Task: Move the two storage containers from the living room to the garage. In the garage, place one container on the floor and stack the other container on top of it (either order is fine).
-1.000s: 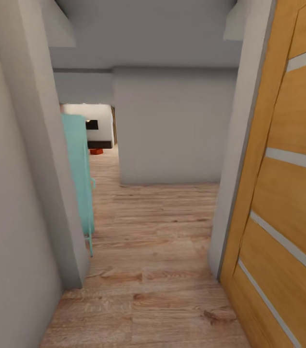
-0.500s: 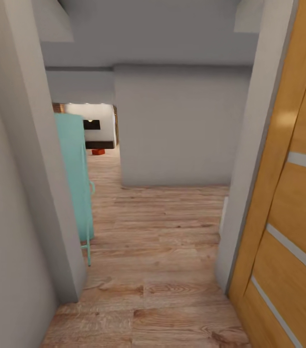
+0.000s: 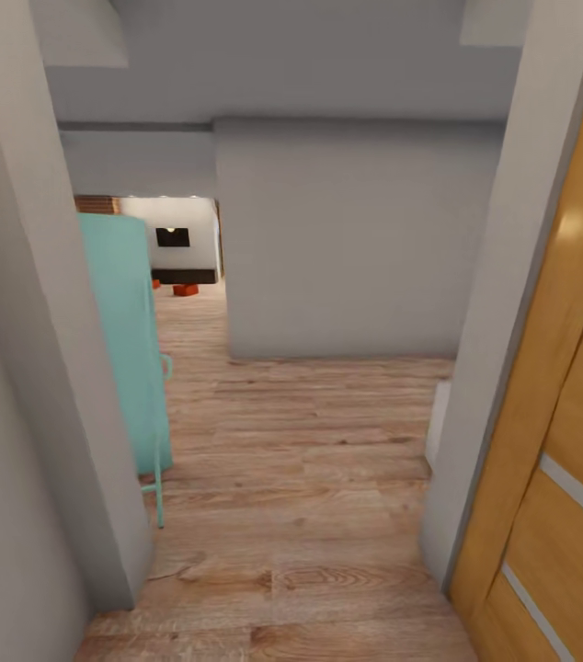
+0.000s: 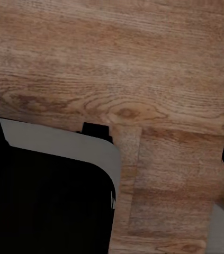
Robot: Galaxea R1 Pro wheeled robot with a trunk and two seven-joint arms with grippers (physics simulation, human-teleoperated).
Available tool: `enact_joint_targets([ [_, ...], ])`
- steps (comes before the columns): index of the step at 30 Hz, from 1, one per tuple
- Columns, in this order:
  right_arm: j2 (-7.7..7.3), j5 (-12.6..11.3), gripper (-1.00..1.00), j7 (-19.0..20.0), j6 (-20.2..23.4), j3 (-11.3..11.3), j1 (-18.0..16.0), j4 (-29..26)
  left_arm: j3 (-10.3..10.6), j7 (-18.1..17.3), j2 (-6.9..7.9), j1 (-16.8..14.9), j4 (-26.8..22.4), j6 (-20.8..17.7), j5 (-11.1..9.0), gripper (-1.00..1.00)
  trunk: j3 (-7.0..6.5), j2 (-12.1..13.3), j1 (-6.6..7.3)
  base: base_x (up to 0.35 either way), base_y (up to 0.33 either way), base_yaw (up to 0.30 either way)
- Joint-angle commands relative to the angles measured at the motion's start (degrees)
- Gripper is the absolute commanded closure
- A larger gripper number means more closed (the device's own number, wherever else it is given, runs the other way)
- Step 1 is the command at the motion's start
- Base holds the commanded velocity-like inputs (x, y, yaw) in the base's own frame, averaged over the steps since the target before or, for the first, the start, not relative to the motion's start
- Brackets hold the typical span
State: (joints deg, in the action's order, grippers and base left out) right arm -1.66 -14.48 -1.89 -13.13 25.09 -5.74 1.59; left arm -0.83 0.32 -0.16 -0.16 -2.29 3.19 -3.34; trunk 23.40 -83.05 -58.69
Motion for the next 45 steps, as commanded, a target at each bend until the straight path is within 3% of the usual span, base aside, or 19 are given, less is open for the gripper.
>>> enact_joint_targets([
  [1, 0.02, -0.5, -1.00, 0.0, -0.3, 0.5, -0.1, 0.2, 0.0, 0.0, -0.01, 0.0, 0.0, 0.1, -0.3, -1.00, 0.06, 0.0, -0.03, 0.323, 0.000, 0.000],
  [45, 0.08, -0.5, -1.00, -0.1, -0.4, 0.5, -0.1, 0.2, 0.0, 0.0, -0.01, 0.0, 0.0, 0.2, -0.3, -1.00, 0.06, 0.0, -0.03, 0.323, 0.000, 0.000],
])
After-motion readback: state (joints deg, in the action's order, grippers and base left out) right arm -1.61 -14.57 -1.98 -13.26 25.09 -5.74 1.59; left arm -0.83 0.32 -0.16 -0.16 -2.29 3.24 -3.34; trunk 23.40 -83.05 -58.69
